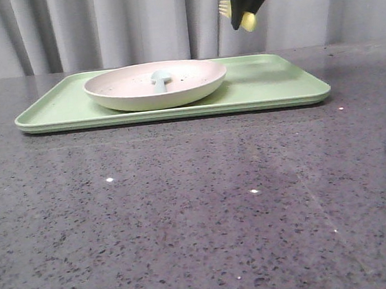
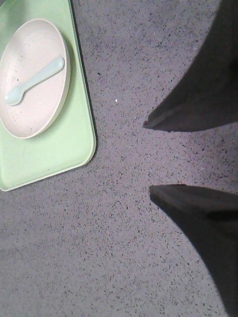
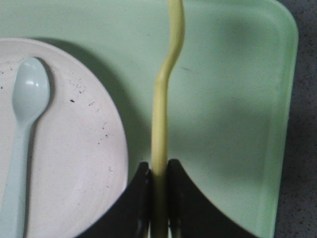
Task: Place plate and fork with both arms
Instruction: 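Lift the yellow fork with the right gripper and move it beside the plate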
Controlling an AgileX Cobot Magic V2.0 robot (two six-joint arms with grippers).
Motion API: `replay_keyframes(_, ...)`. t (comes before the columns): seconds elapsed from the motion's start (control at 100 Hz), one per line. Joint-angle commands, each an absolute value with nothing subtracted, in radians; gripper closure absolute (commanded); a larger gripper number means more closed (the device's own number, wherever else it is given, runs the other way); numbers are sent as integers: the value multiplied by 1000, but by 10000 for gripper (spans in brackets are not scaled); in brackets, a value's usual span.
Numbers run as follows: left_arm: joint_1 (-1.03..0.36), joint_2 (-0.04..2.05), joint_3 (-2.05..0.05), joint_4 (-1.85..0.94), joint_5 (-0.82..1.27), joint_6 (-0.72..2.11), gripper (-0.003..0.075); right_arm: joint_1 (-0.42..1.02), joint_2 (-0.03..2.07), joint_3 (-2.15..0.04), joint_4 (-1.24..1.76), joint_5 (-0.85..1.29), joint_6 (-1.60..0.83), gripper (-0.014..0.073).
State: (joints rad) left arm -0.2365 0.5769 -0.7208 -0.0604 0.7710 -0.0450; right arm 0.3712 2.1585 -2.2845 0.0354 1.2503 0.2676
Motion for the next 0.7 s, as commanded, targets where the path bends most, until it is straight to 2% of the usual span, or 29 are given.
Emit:
replay_keyframes(0.0, -243, 579, -749, -69, 713, -55, 461, 360, 2080, -2309, 37, 1347, 244, 642)
replay_keyframes(0.69, -243, 579, -749, -69, 710, -55, 461, 345, 2082, -2168, -11, 1338, 235, 642)
